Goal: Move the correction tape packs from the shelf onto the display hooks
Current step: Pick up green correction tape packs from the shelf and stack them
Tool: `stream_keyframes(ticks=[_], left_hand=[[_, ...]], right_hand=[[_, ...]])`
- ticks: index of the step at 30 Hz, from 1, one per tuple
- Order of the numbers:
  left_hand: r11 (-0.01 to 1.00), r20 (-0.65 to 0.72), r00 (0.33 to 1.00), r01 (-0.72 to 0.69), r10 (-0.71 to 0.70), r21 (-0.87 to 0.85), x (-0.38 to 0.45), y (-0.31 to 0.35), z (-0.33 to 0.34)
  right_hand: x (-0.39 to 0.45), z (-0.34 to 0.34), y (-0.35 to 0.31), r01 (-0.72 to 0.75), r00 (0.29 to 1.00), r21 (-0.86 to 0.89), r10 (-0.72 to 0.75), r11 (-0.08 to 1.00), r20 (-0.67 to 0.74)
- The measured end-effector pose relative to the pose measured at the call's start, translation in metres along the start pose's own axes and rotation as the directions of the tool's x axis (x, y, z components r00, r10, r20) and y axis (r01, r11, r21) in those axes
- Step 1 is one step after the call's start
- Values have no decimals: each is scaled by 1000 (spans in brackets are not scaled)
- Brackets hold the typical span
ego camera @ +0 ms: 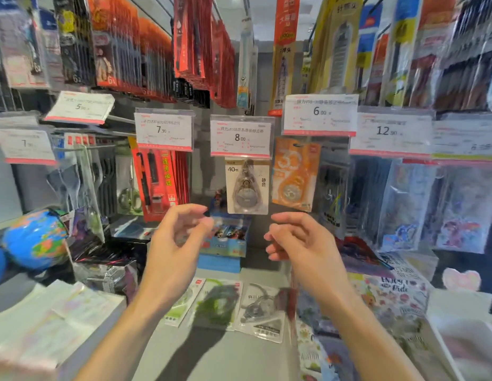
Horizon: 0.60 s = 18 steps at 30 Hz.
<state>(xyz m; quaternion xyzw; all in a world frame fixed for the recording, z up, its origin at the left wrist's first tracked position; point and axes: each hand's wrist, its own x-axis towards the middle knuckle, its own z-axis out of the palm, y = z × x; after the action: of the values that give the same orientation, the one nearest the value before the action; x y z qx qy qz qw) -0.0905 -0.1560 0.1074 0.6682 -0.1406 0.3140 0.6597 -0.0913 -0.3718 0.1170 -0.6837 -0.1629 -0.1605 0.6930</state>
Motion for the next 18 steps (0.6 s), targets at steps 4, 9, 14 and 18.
stream_keyframes(ticks=[4,9,14,18], left_hand=[[999,-8,1000,24,-24,-44,-17,-9,-15],[994,27,998,56,-54,-94,-21,-26,-42],[988,127,987,109,-95,-113,-5,-51,-82],[988,229,967,134,-112,-83,19,-73,-119]], right_hand=[[-23,14,7,-32,999,3,32,999,-5],[-31,42,14,-54,998,-38,52,998,-37],[-28,84,27,-82,991,-112,69,990,-117],[-18,127,40,-148,973,-155,116,977,-198]])
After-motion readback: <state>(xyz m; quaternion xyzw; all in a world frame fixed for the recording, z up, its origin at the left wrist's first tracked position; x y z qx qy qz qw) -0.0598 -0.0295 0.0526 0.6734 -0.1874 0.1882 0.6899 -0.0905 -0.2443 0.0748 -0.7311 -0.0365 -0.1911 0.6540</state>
